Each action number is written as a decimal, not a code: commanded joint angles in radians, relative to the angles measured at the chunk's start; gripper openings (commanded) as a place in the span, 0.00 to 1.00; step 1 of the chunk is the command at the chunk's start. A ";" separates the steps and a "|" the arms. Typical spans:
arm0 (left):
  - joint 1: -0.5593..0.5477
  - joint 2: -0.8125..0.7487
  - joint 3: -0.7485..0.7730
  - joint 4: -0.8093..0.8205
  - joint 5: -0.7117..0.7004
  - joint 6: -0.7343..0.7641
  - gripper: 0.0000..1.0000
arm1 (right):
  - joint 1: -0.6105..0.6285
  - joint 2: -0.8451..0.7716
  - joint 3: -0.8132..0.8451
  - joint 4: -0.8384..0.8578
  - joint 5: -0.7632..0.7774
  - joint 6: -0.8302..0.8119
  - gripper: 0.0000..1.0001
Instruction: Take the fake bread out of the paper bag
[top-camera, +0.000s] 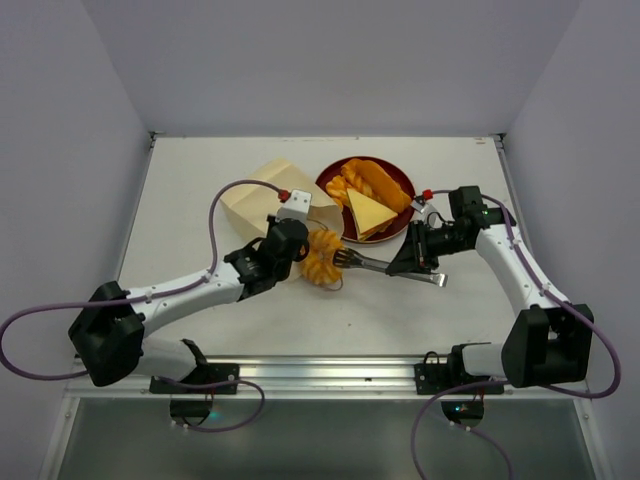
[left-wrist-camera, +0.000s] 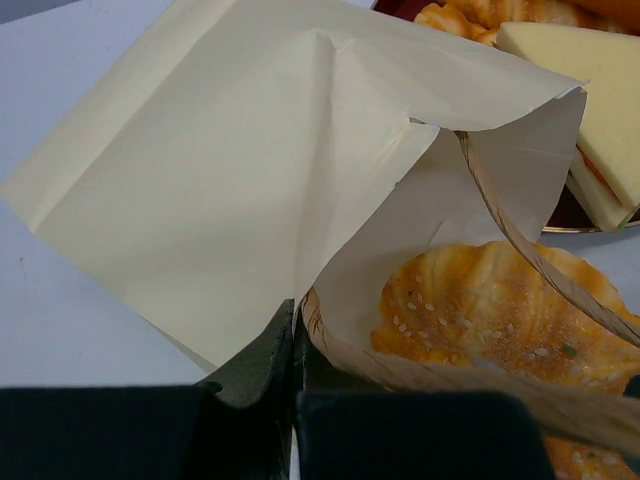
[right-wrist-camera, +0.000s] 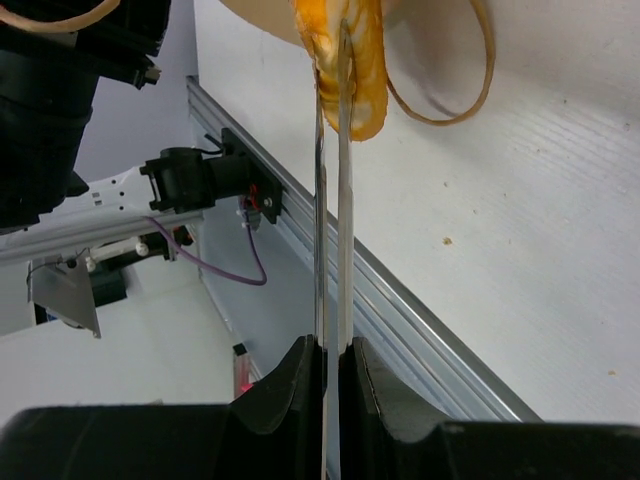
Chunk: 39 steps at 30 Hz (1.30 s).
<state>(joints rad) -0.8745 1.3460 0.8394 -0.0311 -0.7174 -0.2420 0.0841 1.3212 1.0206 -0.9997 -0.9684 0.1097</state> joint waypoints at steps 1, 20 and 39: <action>0.043 -0.011 0.009 0.039 0.048 0.006 0.00 | -0.001 -0.011 0.055 -0.140 -0.165 -0.182 0.00; 0.359 -0.065 -0.034 -0.012 0.191 0.055 0.00 | -0.141 0.088 0.194 -0.298 -0.253 -0.343 0.00; 0.419 -0.226 -0.060 -0.119 0.276 0.063 0.00 | -0.290 0.384 0.443 -0.596 -0.377 -0.697 0.00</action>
<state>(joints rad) -0.4641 1.1606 0.7876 -0.1375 -0.4603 -0.1963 -0.2035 1.6989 1.4254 -1.3209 -1.2522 -0.5091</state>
